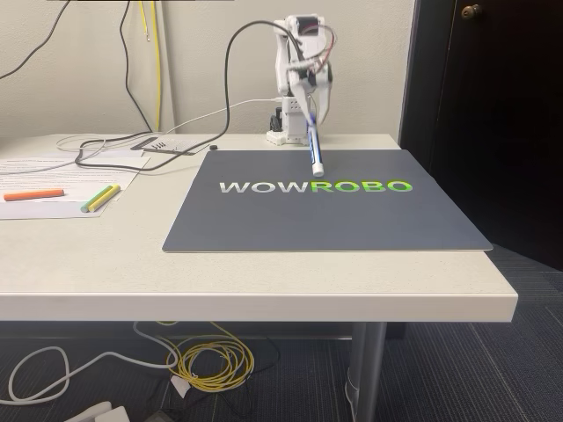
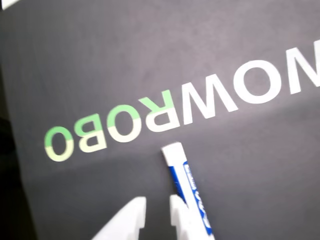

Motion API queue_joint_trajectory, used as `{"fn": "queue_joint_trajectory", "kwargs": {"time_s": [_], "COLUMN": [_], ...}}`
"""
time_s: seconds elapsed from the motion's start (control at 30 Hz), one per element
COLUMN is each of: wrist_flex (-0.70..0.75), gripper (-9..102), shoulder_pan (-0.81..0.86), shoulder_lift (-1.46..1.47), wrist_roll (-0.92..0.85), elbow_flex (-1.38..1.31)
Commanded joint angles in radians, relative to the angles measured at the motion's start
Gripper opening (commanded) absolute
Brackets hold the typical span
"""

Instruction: Pick up the blue marker.

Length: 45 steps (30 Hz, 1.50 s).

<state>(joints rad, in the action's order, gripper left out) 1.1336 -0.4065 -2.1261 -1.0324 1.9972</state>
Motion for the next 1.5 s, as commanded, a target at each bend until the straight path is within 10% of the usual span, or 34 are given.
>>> {"fn": "queue_joint_trajectory", "kwargs": {"time_s": [0.0,0.23,0.7,1.03,1.47], "wrist_flex": [0.021,0.052,0.216,-0.155,-0.261], "gripper": [5,5,40,48,47], "shoulder_pan": [-0.023,-0.061,0.057,0.172,0.166], "shoulder_lift": [0.014,0.061,0.186,0.255,0.167], "wrist_roll": [0.089,0.186,-0.365,-0.558,-0.529], "elbow_flex": [-0.104,-0.184,-0.167,0.087,0.33]}}
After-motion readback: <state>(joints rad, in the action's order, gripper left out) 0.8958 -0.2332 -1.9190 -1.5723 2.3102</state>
